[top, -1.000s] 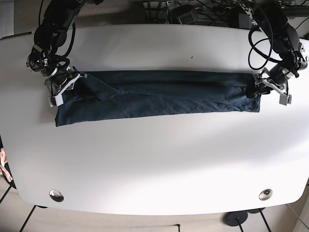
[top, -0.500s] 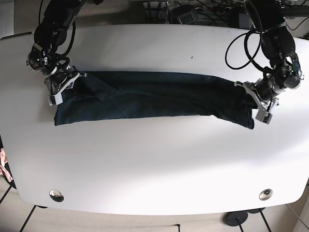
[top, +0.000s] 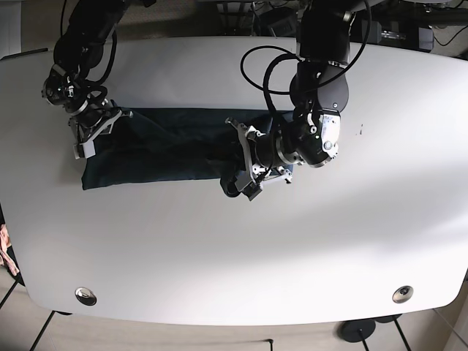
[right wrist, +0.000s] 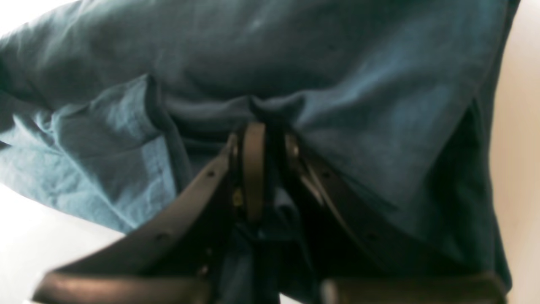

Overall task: Fold the T-shirt properly
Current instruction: 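Grasp the strip end with the left gripper and fold it toward the right gripper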

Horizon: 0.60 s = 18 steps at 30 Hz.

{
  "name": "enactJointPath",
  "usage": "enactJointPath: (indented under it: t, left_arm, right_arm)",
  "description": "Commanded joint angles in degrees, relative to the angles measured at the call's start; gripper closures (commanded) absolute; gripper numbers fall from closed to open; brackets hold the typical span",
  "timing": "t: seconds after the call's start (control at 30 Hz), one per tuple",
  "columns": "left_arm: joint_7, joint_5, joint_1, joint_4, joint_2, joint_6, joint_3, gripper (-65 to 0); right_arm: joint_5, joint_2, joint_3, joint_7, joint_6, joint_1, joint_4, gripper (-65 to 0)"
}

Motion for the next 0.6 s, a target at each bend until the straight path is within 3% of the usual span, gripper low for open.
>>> enactJointPath:
  t: [0.03,0.23,0.33,0.47,0.6]
  left_arm:
    - [-1.16,0.23,-2.27,-1.40,1.64,0.15,0.18,-7.8]
    - [-1.16,0.58,-3.86,-5.26,2.34,1.11,3.52,-29.3]
    - [-1.16,0.23,-4.21,-3.59,2.43,8.06,8.00,-36.1]
    - [-1.08,0.23,-4.21,2.56,2.52,9.64,12.66,-37.9]
    - [-1.08,0.14,-4.21,5.64,4.27,9.64,9.85,-37.9]
  right_arm:
    - [-1.84,0.16,-0.05,-2.64,-0.51,0.00,0.25,-5.9]
    - [-1.92,0.16,-0.14,-2.64,-0.51,0.00,0.25,-5.9]
    - [-1.92,0.16,-0.23,-2.64,-0.51,0.00,0.25,-5.9]
    - [-2.01,0.16,-0.40,-2.64,-0.51,0.00,0.25,-5.9]
    - [-2.01,0.16,-0.49,-2.64,-0.51,0.00,0.34,-5.9]
